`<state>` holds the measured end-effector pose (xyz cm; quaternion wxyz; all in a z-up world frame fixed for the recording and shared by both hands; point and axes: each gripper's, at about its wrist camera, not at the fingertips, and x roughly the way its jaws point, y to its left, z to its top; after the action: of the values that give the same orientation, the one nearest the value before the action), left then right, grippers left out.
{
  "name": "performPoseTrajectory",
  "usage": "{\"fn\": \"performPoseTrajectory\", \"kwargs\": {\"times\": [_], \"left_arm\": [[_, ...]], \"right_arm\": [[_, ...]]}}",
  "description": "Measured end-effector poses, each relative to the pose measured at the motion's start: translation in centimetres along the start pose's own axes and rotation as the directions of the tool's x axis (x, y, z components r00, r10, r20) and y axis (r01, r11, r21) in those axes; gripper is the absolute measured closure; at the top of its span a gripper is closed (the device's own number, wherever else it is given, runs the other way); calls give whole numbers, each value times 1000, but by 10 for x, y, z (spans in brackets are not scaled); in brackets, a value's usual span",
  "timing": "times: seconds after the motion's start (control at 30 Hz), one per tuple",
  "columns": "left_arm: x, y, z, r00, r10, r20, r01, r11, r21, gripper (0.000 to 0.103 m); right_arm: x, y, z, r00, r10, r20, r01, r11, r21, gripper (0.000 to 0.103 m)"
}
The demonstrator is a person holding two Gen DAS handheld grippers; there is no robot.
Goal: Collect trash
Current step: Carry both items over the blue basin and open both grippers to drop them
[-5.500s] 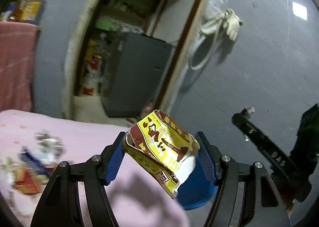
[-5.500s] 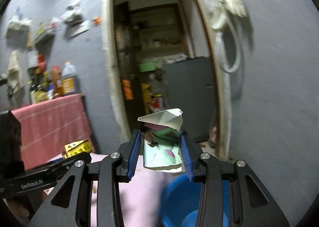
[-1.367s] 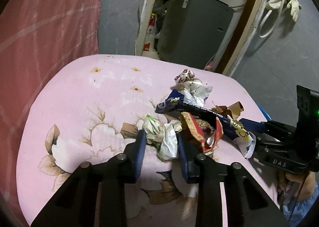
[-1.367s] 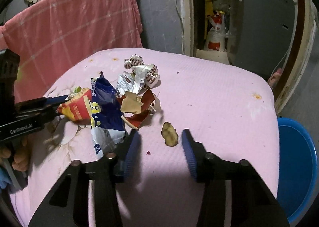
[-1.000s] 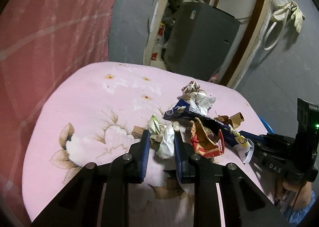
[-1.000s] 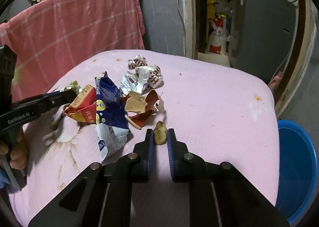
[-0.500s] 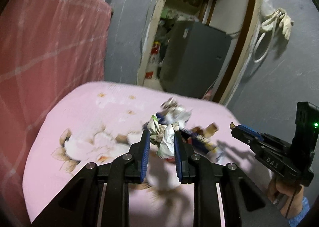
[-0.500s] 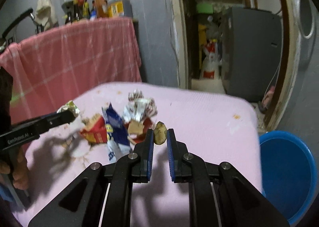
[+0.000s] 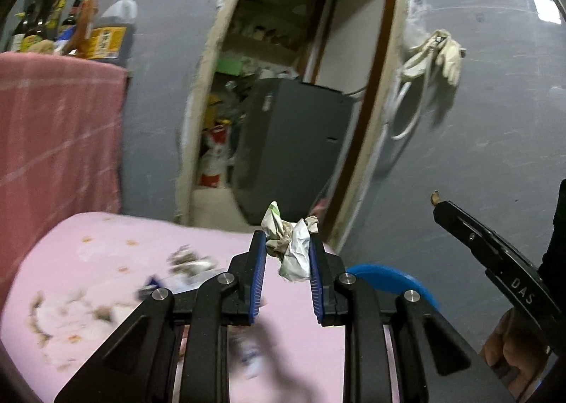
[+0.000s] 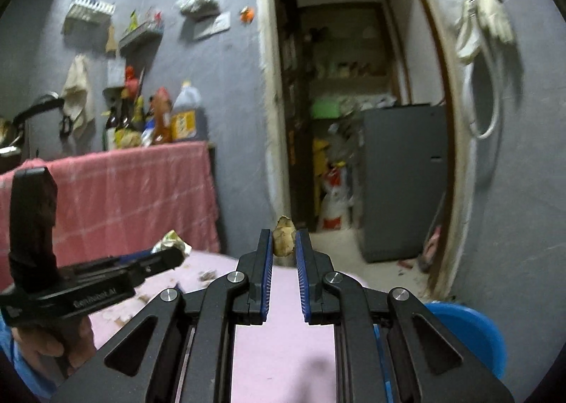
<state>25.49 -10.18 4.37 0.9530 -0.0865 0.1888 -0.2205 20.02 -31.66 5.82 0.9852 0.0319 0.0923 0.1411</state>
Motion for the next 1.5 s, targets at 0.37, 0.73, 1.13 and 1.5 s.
{"fn": "performPoseTrajectory", "kwargs": {"times": [0.37,0.73,1.13,1.5], "left_arm": [[62,-74,-5,990,-125,-65,126,992,3,84],[127,-111,-23,962,-159,-221,160,987,-15,83],[152,-112,-48,936,-157,-316,151,988,-43,74],[150,-113,-45,934,-187,-303,181,982,-49,60]], "right_arm": [[-16,-74,-21,988,-153,-26,154,985,80,92],[-19,-130,-47,965,-220,-142,244,954,175,91],[-9,-156,-64,939,-249,-238,306,920,244,73],[-20,-157,-51,925,-316,-213,361,904,229,66]]}}
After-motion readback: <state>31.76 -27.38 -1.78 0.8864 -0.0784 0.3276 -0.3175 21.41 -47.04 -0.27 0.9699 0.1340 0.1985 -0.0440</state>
